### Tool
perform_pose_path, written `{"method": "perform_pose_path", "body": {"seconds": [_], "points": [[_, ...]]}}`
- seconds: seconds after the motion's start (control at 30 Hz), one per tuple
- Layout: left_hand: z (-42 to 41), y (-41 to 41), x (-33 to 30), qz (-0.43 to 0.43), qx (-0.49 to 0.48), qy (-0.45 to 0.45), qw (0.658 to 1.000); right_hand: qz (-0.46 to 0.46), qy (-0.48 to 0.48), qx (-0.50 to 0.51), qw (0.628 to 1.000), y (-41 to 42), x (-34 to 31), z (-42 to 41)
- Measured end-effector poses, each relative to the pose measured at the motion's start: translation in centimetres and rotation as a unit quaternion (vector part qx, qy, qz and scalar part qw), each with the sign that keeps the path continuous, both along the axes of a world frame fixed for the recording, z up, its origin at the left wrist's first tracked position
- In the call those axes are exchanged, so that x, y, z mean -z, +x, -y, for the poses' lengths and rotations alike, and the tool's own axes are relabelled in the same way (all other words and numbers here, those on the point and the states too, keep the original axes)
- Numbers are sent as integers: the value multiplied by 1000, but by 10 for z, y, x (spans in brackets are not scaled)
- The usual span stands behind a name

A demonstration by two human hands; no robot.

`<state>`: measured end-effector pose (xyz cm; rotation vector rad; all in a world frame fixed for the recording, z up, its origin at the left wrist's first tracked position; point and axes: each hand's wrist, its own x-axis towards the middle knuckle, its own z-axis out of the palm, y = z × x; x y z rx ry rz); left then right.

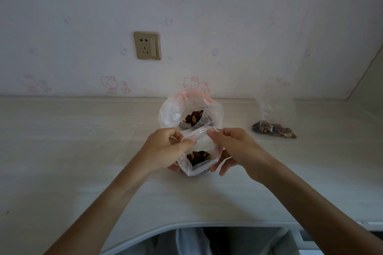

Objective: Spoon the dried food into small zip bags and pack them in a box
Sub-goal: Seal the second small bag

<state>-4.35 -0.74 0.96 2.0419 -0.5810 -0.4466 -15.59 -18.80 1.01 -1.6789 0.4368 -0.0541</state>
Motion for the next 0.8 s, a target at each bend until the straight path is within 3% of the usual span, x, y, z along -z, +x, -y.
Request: {"method": "perform_pose_path", "body": {"seconds": [0.07, 0.13, 0.2, 0.3, 0.63, 0.8], "points": [[-8, 3, -4, -190, 53, -78, 977, 21, 112, -36, 993, -5, 4, 9], [-16, 6, -1, -311, 118, -154, 930, 36, 219, -45, 974, -7, 8, 15], [-21, 8, 7, -346, 150, -201, 904, 40, 281, -41, 958, -9, 12, 18], [-22, 10, 17, -366, 136, -253, 885, 58, 266, -38, 961, -11, 16, 17], [-7, 0, 2, -183, 9, -209, 961, 93, 86, 23, 992, -6, -3, 7], [2, 6, -5, -3, -94, -141, 986, 82, -151, 115, 978, -1, -9, 3]]}}
